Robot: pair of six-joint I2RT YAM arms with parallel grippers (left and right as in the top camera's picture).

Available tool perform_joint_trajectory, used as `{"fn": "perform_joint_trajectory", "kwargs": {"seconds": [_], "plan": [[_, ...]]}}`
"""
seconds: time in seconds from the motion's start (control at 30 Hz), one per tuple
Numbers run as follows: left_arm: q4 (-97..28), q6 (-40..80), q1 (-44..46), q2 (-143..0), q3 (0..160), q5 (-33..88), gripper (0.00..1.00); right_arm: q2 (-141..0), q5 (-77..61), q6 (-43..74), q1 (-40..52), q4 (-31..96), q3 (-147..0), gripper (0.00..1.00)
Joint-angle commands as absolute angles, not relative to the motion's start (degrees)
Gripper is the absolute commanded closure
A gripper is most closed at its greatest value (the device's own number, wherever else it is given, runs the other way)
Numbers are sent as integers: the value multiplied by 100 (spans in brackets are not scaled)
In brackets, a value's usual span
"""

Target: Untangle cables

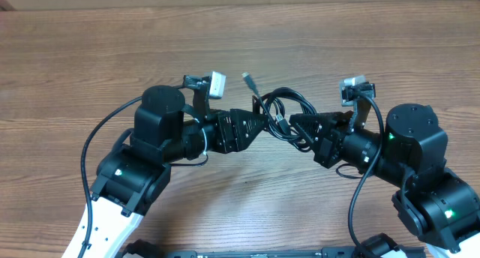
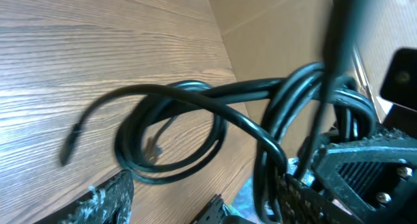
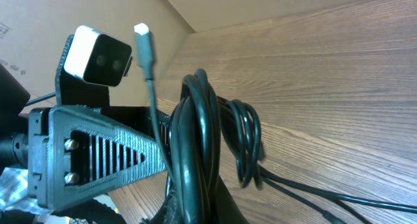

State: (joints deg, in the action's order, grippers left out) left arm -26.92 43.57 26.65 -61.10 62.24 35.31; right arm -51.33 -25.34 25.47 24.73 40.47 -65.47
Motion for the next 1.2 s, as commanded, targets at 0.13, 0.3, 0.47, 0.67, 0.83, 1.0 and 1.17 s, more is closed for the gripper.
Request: {"fn": "perform_joint_trajectory", "kwargs": {"seconds": [0.13, 0.3, 0.47, 0.67, 0.83, 1.0, 1.17], "plan": [[-2414, 4392, 3083, -6152, 6274, 3411, 30, -5107, -2716, 2502, 2475, 3927, -6661, 96], [-2418, 4390, 3114, -6180, 6274, 3409, 32, -5107, -2711, 2502, 2475, 3927, -6661, 96], [-2414, 4397, 3116, -6182, 6274, 3413, 59, -5109, -2711, 2502, 2475, 3927, -6661, 96], [-2410, 4416, 3116, -6182, 6274, 3454, 96, -5109, -2711, 2502, 2475, 3927, -6661, 96], [-2383, 4545, 3116, -6182, 6274, 3452, 96, -5109, -2714, 2504, 2475, 3931, -6661, 96], [-2375, 4545, 3116, -6182, 6274, 3452, 96, -5109, -2707, 2502, 2473, 3962, -6661, 74], [-2377, 4595, 3087, -6182, 6274, 3444, 96, -5107, -2399, 2502, 2473, 4101, -6661, 17]]}}
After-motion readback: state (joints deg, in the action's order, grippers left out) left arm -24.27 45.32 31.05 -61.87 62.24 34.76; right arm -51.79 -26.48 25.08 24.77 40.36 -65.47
